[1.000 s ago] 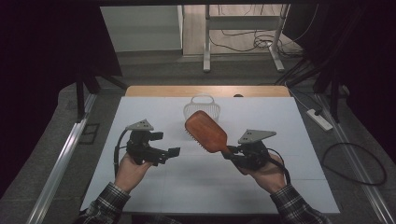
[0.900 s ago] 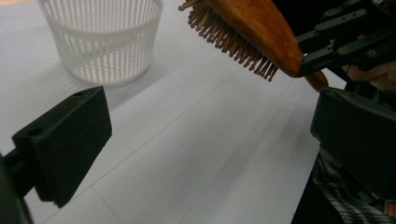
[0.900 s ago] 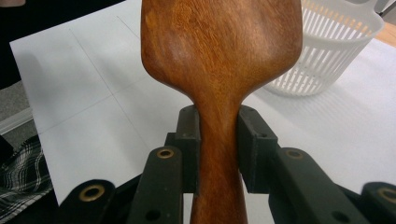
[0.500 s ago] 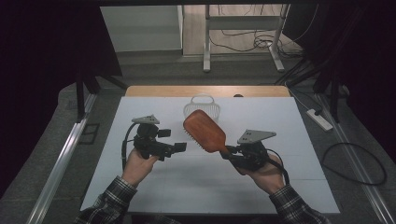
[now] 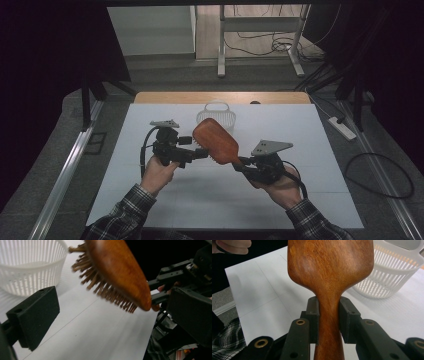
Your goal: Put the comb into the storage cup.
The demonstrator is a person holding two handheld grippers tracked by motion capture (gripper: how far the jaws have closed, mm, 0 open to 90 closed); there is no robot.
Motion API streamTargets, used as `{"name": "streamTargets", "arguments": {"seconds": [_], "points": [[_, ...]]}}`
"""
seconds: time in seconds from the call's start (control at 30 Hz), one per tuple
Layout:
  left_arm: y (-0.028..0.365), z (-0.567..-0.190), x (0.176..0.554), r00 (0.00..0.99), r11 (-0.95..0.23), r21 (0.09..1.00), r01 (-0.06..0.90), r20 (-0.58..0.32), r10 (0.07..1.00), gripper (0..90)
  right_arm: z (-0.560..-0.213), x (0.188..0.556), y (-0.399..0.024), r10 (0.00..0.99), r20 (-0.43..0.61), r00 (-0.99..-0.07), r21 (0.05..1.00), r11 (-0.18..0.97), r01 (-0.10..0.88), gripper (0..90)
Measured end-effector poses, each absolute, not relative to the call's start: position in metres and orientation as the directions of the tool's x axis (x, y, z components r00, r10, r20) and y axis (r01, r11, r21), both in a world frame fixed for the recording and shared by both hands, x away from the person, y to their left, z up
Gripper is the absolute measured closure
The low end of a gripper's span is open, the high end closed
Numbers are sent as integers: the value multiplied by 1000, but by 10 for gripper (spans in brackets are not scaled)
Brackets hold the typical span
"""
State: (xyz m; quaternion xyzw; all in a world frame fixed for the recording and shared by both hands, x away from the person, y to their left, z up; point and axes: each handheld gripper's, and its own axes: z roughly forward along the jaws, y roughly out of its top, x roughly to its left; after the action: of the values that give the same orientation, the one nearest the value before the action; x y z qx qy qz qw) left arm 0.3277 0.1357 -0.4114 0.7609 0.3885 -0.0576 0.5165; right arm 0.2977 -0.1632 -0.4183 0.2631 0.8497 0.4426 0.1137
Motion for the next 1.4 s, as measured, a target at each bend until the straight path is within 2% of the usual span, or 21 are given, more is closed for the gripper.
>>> {"name": "streamTargets", "arguments": {"seconds": [1.0, 1.17, 1.4], "points": [[128, -421, 334, 662, -119, 708, 696, -569, 487, 0, -421, 285, -141, 498, 33, -866, 827, 474, 303, 718], [129, -422, 334, 654, -103, 705, 702, -579, 488, 43, -421, 284, -140, 498, 28, -867, 829, 473, 299, 718], [132, -424, 335, 641, -66, 691, 720, -624, 448, 204, -421, 284, -140, 497, 23, -868, 829, 475, 294, 718]]}}
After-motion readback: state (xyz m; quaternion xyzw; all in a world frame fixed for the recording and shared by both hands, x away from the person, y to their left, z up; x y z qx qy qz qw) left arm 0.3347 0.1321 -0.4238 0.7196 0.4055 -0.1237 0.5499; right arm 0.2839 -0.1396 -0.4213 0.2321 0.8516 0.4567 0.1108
